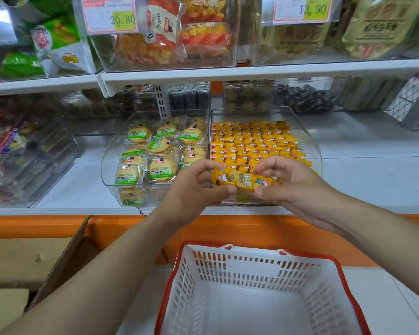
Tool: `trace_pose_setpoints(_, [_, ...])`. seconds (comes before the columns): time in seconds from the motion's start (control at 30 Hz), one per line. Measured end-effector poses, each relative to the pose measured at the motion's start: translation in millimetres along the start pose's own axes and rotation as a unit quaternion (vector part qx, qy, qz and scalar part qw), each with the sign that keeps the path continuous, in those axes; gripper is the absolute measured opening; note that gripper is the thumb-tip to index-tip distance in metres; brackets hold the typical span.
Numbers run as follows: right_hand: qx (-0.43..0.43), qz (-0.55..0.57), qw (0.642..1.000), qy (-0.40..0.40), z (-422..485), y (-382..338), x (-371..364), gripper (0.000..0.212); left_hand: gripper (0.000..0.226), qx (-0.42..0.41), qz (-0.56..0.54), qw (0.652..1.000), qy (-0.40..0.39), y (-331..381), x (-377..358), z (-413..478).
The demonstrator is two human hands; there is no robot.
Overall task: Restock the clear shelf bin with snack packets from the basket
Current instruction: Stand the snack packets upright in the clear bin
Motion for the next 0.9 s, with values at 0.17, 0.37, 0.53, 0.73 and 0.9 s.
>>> trace_pose_setpoints(0.17, [-0.01,-0.036,0.999,0.015,1.2,0.5,1.8,0.05,0.045,0.012,-0.052,0.998,-0.02,0.4,-5.4,-0.4])
trace_pose_setpoints(0.37, [-0.027,0.075,0.994,0.078,2.9,4.7,7.6,0.059,0.037,0.016,-0.037,0.999,0.023,-4.7,-1.9,1.5])
trace_pose_setpoints(0.53, [0.082,-0.015,0.984,0.155,21.8,-30.6,24.0,0.041,0.025,-0.019,0.187,0.977,0.104,-6.2,10.8,9.6])
trace_pose_setpoints(0.73, [0.175,-0.263,0.937,0.147,51.3,-56.1,13.0,0.033,0.041,-0.026,0.4,0.905,0.141,-19.2,22.1,25.5])
trace_pose_setpoints(0.9, [0.149,-0.351,0.919,0.101,70.5,-44.3,2.9,0.038,0.047,-0.019,0.424,0.897,0.122,-27.1,10.0,34.9])
Point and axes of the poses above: each hand's wrist, its own z-axis towards the middle knuckle, its own x-axis out of the back of the hand, y = z × x, the point moved 9 cm from there along z, towards the middle knuckle, and after that the axes turned 14 degrees about z, right-handed, at the moved point
